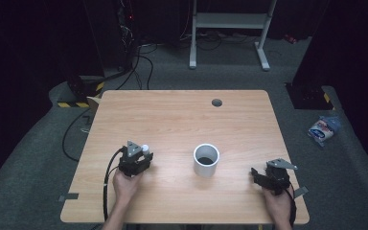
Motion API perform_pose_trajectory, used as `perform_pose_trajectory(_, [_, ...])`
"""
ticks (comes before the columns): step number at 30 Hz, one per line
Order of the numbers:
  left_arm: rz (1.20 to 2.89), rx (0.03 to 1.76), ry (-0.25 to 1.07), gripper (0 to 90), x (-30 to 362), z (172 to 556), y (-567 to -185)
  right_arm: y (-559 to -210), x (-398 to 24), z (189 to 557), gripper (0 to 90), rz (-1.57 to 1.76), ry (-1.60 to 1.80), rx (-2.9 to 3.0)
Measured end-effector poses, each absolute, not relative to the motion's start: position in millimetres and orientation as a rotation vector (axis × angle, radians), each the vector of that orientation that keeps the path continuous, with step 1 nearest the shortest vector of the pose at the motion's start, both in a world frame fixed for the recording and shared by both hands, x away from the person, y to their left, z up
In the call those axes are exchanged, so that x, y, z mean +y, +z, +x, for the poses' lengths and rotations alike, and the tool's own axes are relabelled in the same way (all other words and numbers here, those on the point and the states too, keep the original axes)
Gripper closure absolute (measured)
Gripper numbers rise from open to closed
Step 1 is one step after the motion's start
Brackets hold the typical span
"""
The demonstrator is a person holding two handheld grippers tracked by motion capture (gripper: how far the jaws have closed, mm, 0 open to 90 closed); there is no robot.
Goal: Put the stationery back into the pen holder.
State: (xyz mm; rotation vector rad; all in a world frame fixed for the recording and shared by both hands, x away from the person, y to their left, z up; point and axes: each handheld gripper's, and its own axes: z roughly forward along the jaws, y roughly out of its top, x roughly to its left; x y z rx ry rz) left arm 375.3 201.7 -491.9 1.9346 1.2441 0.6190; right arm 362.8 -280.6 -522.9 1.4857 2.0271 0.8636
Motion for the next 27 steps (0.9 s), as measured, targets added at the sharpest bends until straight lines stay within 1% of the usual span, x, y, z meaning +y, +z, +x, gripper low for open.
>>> perform_pose_trajectory(6, [1.937, 1.226, 0.614, 65.1, 200.5, 374.4, -491.4, -522.9, -280.5, 362.8, 32.5, 1.486, 0.864, 2.027])
perform_pose_trajectory(17, [1.913, 1.198, 0.545, 65.4, 201.8, 370.5, -485.0, -522.9, -280.4, 362.7, 32.5, 1.489, 0.864, 2.026])
perform_pose_trajectory(27, [1.932, 1.127, 0.517, 65.4, 193.7, 369.4, -467.2, -522.9, -280.4, 362.7, 32.4, 1.489, 0.864, 2.026])
